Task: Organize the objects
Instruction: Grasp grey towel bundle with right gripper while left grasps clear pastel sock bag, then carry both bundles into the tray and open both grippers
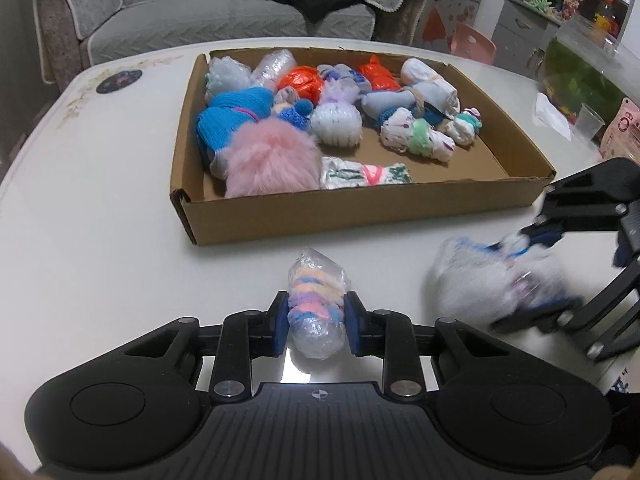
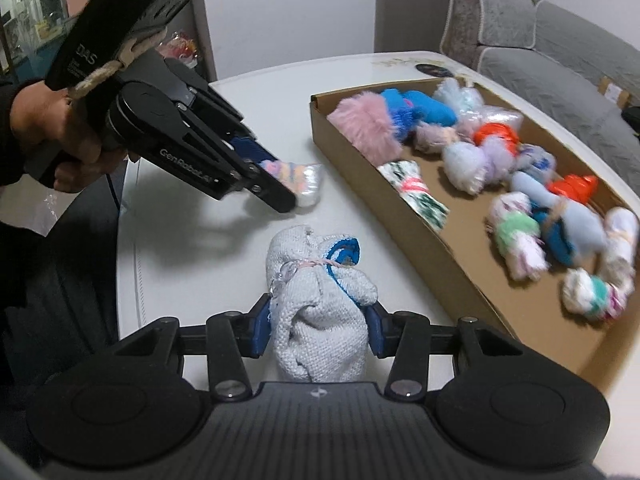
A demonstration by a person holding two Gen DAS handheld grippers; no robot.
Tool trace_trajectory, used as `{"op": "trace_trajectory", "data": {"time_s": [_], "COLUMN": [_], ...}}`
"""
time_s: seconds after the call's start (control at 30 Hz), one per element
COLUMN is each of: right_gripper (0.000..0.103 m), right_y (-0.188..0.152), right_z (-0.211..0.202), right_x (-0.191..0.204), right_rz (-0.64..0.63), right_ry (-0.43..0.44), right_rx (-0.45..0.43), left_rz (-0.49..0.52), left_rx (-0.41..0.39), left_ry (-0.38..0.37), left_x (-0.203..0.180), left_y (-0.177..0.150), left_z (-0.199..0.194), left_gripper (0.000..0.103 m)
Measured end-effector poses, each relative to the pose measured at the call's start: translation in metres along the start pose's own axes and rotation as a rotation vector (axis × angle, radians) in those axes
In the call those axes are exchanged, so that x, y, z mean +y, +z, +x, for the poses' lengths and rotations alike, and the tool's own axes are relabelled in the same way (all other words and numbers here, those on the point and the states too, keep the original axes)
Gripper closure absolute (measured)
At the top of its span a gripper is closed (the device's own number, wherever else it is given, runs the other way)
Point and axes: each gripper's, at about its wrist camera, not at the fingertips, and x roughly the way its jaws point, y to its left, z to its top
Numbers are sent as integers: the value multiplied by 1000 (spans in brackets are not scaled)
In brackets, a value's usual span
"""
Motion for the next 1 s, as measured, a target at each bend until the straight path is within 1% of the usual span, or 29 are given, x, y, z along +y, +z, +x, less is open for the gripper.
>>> {"op": "trace_trajectory", "data": {"time_s": [0.13,0.23,0.33,0.43,0.6,0.67,0.77,0.9,1.0], "right_gripper": [61,61,61,61,61,60,60,60,60], "right_y": [-6,-6,2,12,29,36,45,54,57], "right_z": [-24,-48,-69,-85,-98,-95,-85,-75,-66], "right_x": [-8,-19,-36,-54,-74,-81,-91,-98,-101], "right_rz": [24,42,54,49,21,15,17,9,9], "right_ry": [-40,-88,-147,-208,-251,-252,-222,-183,-167], "right_rx": [-15,-32,-48,-54,-49,-35,12,71,100], "left_rz": [-11,1,4,31,84,83,108,140,123], "left_rx": [-12,-32,-35,-37,-32,-8,60,146,193], "left_ry": [-14,-22,-46,-67,-103,-129,-139,-132,-141], "left_x": [-2,-9,-19,-37,-70,-81,-95,-107,-106], "left_y": [5,19,43,73,117,130,149,157,157], "left_z": [-16,-31,-39,-43,-41,-33,-14,13,33], "left_gripper": [69,69,69,69,69,69,68,68,68]}}
